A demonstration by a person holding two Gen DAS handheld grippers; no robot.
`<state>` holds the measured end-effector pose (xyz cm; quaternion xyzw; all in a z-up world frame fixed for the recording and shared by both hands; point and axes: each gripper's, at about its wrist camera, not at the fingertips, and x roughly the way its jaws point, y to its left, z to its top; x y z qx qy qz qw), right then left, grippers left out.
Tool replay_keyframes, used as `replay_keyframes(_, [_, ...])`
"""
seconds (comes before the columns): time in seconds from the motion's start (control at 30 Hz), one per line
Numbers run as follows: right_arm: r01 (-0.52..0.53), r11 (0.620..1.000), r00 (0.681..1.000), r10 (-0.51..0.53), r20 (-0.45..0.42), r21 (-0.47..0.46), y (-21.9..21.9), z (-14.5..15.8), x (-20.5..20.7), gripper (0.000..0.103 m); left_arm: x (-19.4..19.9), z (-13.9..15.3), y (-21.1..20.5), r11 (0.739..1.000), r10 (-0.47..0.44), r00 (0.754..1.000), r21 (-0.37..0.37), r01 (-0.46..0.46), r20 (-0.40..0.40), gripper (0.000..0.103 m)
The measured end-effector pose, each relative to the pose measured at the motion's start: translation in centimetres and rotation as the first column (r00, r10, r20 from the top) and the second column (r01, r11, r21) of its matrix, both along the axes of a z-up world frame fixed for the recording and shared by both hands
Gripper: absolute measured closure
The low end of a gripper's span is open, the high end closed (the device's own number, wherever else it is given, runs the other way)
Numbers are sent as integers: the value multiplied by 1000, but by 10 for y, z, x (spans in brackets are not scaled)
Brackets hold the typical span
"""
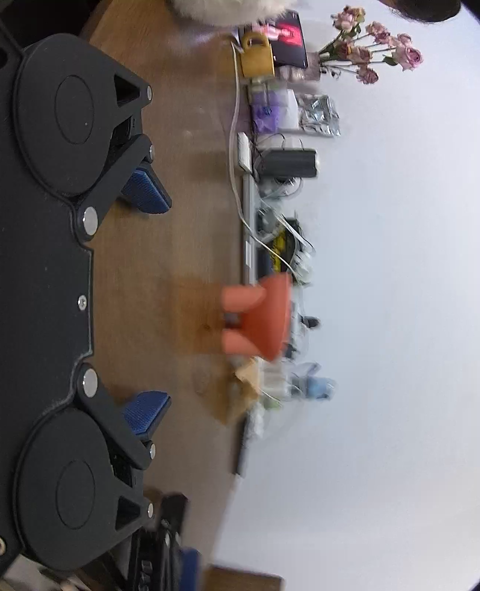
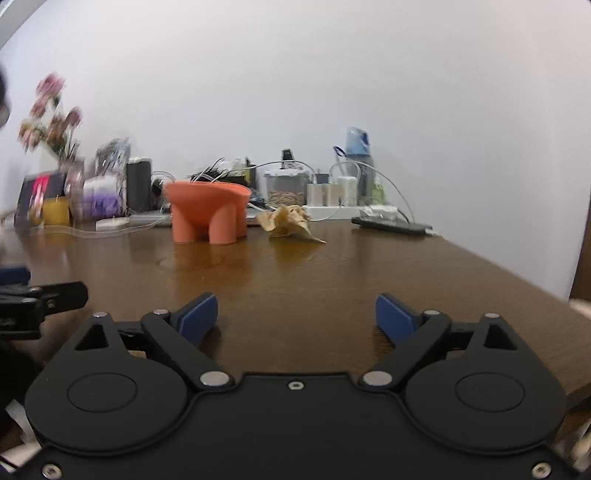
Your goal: Clean bowl
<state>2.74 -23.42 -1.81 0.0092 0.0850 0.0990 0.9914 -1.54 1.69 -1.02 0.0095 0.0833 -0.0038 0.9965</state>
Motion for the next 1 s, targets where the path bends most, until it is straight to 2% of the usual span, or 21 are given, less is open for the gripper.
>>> replay_keyframes(0.23, [-2,1000,991,-2,131,29,7,-23,-19,1,-1,-18,-12,1000,18,991,9,-20,133,0])
replay_keyframes(0.43, [-12,999,990,7,142,31,8,-22,-17,1,10,-16,-19,999,43,992,10,-44,121,0])
replay_keyframes(1.0, [-8,1000,993,5,114,26,18,-15,-17,1,19,-20,-20,999,31,994,12,-33,108,0])
